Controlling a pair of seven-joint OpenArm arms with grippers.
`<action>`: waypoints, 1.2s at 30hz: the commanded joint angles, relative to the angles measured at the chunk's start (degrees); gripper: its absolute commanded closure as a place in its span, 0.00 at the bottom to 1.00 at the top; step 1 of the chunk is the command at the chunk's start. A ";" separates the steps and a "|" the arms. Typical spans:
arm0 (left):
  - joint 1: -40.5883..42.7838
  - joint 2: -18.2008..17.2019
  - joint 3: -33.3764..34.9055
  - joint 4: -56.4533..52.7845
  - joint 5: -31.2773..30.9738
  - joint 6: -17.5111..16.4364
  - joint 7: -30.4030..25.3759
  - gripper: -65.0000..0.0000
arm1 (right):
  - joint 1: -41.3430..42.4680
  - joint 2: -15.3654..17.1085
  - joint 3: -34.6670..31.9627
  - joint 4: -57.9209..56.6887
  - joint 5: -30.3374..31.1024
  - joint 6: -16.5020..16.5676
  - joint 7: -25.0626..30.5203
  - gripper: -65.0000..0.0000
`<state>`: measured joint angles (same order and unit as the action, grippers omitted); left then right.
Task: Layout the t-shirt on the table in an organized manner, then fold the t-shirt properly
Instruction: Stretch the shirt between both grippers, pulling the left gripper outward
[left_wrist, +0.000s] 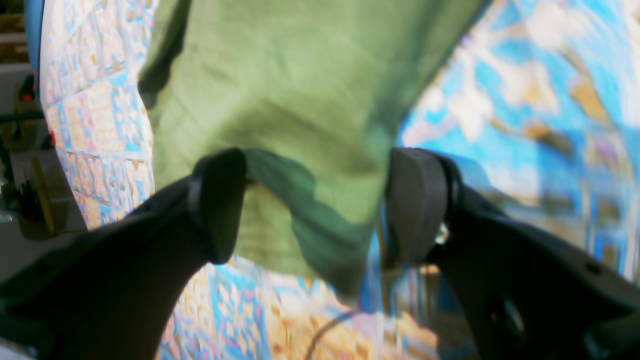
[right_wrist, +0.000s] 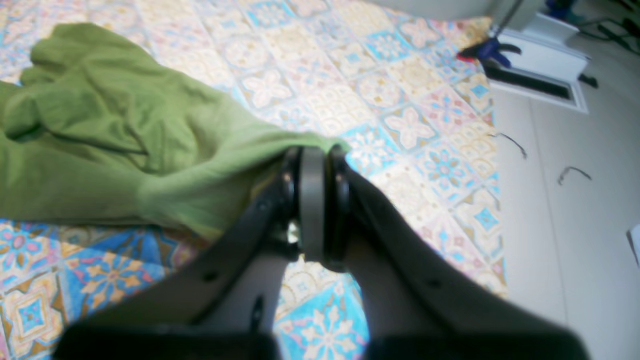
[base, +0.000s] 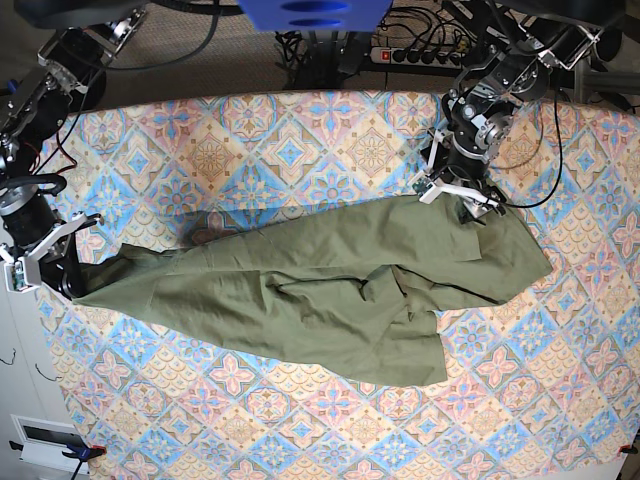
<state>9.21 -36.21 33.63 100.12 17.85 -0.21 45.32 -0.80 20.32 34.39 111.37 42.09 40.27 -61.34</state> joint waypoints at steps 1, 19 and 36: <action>-0.47 -0.59 -0.18 0.24 0.04 0.08 -0.27 0.35 | 0.93 1.35 0.38 0.76 0.77 -0.27 1.61 0.99; -2.93 -0.67 -1.41 3.58 -0.57 -0.01 -0.27 1.00 | 1.02 1.35 0.38 0.76 -3.10 -0.27 1.78 0.99; 5.60 -1.11 -20.40 16.50 -5.67 -0.10 -7.65 1.00 | 0.84 1.53 2.66 1.02 -2.48 -0.27 1.43 0.99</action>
<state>15.49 -36.36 13.67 115.55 11.31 -1.26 38.68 -0.84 20.40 36.47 111.39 38.46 40.21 -61.60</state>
